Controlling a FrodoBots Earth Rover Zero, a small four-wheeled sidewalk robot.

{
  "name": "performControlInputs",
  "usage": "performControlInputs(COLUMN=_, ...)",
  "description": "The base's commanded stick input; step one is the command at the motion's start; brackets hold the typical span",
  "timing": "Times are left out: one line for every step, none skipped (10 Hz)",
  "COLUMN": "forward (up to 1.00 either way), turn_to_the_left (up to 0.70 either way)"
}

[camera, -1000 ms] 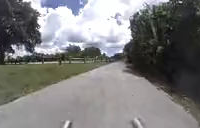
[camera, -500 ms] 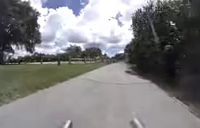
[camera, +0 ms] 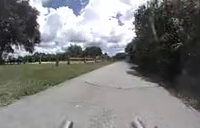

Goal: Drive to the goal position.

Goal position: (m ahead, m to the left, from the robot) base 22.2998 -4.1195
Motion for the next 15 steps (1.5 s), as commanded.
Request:
performControlInputs(forward=0.70, turn_to_the_left=0.01)
performControlInputs(forward=0.70, turn_to_the_left=0.01)
performControlInputs(forward=0.70, turn_to_the_left=0.01)
performControlInputs(forward=0.70, turn_to_the_left=0.01)
performControlInputs(forward=0.70, turn_to_the_left=0.01)
performControlInputs(forward=0.70, turn_to_the_left=0.01)
performControlInputs(forward=0.70, turn_to_the_left=0.01)
performControlInputs(forward=0.70, turn_to_the_left=0.01)
performControlInputs(forward=0.70, turn_to_the_left=0.01)
performControlInputs(forward=0.70, turn_to_the_left=0.01)
performControlInputs(forward=0.70, turn_to_the_left=0.01)
performControlInputs(forward=0.70, turn_to_the_left=0.01)
performControlInputs(forward=0.70, turn_to_the_left=0.01)
performControlInputs(forward=0.70, turn_to_the_left=0.01)
performControlInputs(forward=0.70, turn_to_the_left=0.01)
